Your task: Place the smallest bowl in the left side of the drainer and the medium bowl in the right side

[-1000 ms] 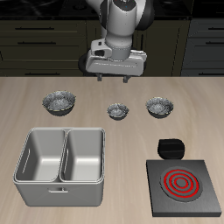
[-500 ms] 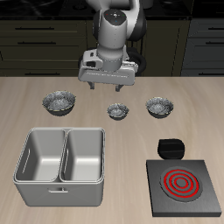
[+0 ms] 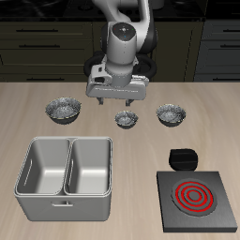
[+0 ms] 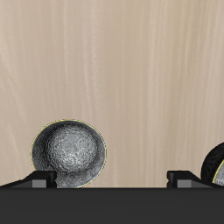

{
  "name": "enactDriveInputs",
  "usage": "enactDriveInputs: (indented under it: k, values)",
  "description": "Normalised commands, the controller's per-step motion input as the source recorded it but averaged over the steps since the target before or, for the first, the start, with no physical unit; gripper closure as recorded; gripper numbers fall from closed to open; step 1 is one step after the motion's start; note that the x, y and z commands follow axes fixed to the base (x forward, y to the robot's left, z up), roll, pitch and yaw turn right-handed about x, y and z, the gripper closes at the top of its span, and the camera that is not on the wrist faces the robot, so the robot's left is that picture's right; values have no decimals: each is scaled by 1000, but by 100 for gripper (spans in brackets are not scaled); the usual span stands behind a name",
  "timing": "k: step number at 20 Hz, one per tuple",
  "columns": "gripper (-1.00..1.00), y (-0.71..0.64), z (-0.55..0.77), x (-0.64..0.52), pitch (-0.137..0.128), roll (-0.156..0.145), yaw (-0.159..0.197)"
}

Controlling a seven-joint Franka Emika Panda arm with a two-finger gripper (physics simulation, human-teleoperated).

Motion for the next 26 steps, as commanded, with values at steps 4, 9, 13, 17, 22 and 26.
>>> enactDriveInputs:
  k: [4,9,13,17,22,26]
  values:
    - [-100,147,-268,-55,22,30,15]
    - [-100,-51,-218,-65,-15,-19,14]
    - [-100,-54,-281,-96,11,-3,-16]
    - [-100,-41,-189,-92,17,10,-24]
    - [-100,23,-154,-70,11,15,2]
    - [-100,-6,-192,-4,32,15,-11]
